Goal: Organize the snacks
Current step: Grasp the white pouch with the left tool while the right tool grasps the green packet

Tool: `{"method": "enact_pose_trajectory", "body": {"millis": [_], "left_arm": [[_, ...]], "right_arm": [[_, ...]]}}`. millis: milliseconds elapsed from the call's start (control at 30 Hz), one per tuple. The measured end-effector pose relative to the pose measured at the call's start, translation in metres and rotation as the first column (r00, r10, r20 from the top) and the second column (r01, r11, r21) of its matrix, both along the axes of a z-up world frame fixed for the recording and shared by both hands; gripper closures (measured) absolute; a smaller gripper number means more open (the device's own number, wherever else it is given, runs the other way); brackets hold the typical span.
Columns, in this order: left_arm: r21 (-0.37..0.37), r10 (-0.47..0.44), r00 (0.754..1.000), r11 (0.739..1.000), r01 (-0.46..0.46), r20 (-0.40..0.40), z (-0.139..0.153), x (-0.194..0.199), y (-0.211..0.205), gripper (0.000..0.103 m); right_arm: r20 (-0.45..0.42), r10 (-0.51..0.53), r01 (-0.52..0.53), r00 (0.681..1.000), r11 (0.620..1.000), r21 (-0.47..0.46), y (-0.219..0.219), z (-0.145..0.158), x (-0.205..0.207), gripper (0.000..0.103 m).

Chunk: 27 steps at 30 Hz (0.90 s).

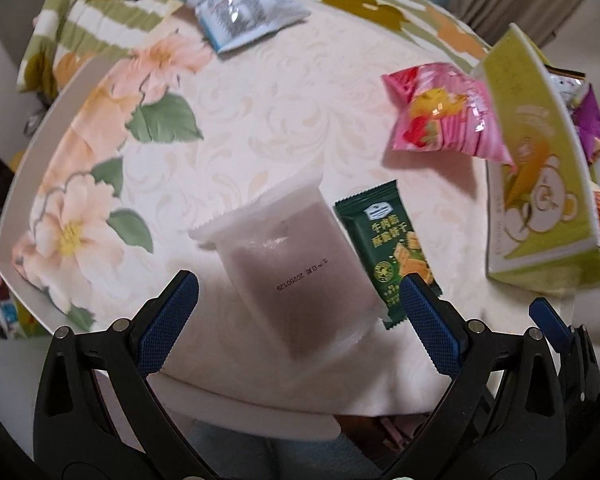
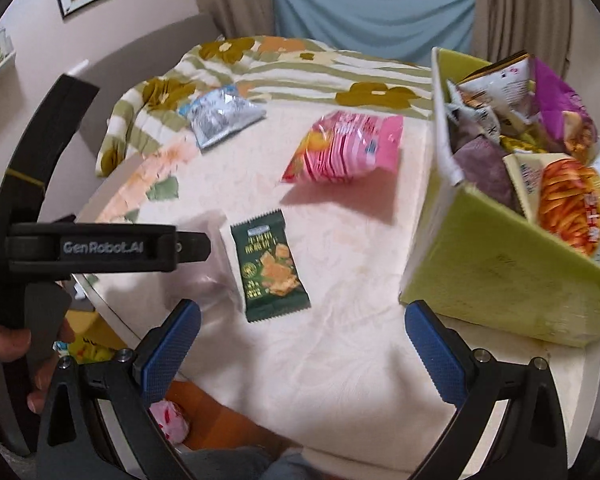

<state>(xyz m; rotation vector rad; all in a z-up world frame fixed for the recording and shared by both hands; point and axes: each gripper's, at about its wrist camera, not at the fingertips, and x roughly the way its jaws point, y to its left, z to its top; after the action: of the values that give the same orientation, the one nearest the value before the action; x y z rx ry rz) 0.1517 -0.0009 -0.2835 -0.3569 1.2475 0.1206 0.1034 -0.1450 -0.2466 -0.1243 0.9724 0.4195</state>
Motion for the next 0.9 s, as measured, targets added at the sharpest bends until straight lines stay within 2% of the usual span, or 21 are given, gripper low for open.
{"method": "enact_pose_trajectory", "body": {"millis": [233, 367, 633, 767, 867, 900], "left_arm": [[0.015, 0.062, 0.998, 0.998, -0.061, -0.022, -0.016, 0.009, -0.001, 0.003], [0.046, 0.074, 0.995, 0.996, -0.071, -0.06, -0.029, 0.015, 0.0, 0.003], [0.076, 0.061, 0.996, 0.996, -0.056, -0.059, -0.026, 0.004, 0.002, 0.003], [0.114, 0.053, 0.997, 0.992, -0.045, -0.064, -0.023, -0.004, 0.011, 0.004], [0.125, 0.047, 0.997, 0.991, -0.039, -0.06, -0.021, -0.008, 0.018, 0.011], [0.12, 0.04, 0.997, 0.992, -0.033, -0.061, -0.021, -0.008, 0.019, 0.016]], "right_arm": [[-0.011, 0.059, -0.059, 0.998, 0.998, -0.028, 0.006, -0.019, 0.002, 0.001], [-0.018, 0.087, -0.088, 0.996, 0.996, -0.034, 0.012, -0.027, 0.003, 0.001], [-0.029, 0.116, -0.117, 0.993, 0.992, -0.035, 0.019, -0.034, 0.009, 0.001], [-0.031, 0.132, -0.134, 0.991, 0.99, -0.042, 0.024, -0.036, 0.012, 0.003], [-0.03, 0.148, -0.149, 0.989, 0.988, -0.047, 0.029, -0.038, 0.015, 0.005], [-0.027, 0.154, -0.155, 0.988, 0.987, -0.048, 0.031, -0.038, 0.017, 0.005]]}}
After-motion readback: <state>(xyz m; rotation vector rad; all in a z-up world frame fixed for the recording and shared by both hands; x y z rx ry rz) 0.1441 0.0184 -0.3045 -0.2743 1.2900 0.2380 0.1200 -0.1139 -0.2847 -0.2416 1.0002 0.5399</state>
